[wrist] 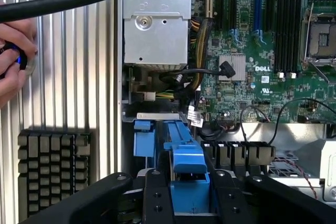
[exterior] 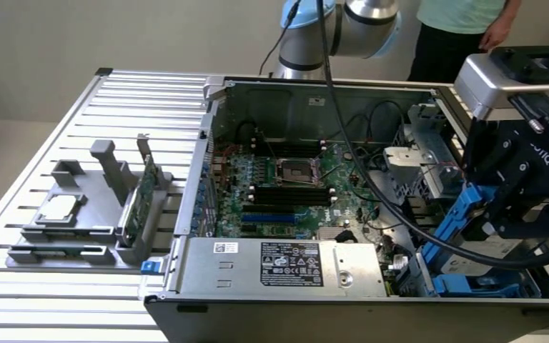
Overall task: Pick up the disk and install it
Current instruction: 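Insert the disk into the insertion slot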
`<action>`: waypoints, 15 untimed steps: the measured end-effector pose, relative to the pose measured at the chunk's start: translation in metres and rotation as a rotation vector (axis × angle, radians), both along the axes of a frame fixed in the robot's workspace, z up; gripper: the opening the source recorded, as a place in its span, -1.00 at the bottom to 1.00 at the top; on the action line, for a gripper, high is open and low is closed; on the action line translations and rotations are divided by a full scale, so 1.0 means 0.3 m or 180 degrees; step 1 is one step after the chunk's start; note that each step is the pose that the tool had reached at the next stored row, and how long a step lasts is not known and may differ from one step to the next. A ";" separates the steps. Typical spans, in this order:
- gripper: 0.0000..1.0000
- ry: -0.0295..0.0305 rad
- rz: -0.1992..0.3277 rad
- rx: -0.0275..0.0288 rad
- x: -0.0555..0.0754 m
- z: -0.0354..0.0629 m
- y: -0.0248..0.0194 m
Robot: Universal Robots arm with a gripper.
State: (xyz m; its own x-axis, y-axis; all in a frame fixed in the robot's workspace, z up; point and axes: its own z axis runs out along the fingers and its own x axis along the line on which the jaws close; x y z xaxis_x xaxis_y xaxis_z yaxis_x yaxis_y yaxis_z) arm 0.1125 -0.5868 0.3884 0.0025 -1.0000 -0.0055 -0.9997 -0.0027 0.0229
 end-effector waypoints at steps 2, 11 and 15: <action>-0.36 0.0000 0.0000 0.0006 0.000 -0.004 -0.006; -0.36 0.0000 0.0001 0.0053 0.000 -0.021 -0.031; -0.36 0.0000 0.0002 0.0088 0.000 -0.034 -0.035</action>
